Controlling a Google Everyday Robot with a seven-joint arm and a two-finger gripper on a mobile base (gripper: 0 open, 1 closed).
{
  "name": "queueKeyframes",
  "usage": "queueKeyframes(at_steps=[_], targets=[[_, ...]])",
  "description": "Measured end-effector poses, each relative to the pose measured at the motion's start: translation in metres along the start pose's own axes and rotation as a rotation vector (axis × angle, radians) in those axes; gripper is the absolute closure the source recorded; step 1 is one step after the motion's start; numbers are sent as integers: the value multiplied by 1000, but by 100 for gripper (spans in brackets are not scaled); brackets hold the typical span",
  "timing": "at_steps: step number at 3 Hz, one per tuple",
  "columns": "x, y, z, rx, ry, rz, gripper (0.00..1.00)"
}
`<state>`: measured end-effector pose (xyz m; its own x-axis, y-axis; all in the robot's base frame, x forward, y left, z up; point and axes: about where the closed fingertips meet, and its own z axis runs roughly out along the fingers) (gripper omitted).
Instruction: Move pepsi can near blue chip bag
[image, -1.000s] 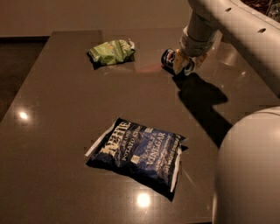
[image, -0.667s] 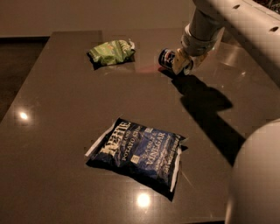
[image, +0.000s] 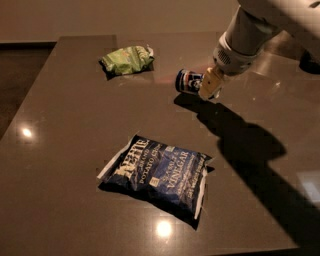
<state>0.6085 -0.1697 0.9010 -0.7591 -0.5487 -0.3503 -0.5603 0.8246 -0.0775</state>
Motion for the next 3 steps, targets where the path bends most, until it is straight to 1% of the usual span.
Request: queueKeyframes(at_steps=[1, 2, 3], targets=[[30, 25, -10, -51, 19, -89, 100], [60, 53, -11, -126, 51, -190, 100], [84, 75, -7, -190, 77, -277, 84]])
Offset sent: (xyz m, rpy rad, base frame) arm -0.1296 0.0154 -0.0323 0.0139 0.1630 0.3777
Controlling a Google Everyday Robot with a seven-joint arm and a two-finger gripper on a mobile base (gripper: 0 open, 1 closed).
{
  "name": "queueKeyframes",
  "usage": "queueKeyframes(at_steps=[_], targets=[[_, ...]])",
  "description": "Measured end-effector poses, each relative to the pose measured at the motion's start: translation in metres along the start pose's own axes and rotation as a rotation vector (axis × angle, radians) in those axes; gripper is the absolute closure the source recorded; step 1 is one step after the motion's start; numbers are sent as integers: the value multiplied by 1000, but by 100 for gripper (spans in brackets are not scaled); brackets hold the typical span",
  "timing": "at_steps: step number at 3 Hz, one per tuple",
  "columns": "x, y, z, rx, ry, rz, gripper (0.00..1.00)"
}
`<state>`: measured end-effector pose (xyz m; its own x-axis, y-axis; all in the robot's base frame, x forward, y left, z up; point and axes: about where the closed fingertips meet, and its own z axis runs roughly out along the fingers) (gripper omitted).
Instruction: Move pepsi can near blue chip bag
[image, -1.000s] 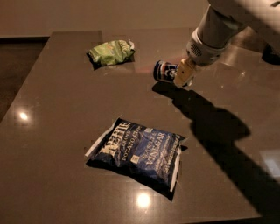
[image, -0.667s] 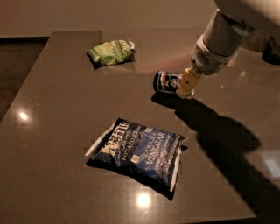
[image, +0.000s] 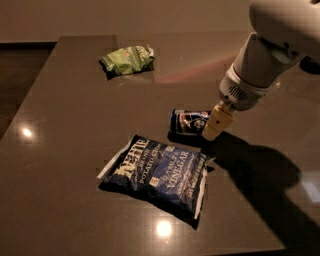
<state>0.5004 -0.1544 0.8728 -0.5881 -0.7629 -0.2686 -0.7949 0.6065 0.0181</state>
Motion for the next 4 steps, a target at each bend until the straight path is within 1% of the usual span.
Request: queueKeyframes(at_steps=[1, 2, 3, 4], targets=[[8, 20, 6, -53, 4, -77, 59], [8, 29, 5, -76, -13, -135, 38], [7, 30, 5, -75, -14, -141, 13], [6, 30, 5, -74, -15, -142, 0]])
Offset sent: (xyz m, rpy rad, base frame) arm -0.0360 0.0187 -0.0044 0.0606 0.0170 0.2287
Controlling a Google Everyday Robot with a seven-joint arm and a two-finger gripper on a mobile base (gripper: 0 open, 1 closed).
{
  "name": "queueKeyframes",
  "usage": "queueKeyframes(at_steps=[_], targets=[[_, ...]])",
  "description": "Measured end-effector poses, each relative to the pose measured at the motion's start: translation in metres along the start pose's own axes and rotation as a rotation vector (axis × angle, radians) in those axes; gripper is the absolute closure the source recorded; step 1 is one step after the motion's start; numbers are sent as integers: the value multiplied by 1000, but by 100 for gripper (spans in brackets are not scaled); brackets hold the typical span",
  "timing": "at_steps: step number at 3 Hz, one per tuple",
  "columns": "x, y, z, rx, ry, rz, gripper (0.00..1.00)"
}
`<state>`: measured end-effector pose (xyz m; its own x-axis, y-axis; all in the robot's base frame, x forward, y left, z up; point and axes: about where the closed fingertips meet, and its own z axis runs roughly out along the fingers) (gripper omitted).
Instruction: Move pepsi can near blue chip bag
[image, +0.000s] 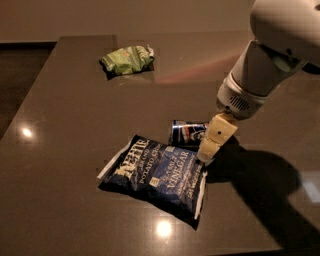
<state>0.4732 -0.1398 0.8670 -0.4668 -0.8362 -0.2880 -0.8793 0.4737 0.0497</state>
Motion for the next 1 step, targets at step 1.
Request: queueKeyframes(at_steps=[1], targets=[[0, 0, 0, 0, 0, 0, 0]])
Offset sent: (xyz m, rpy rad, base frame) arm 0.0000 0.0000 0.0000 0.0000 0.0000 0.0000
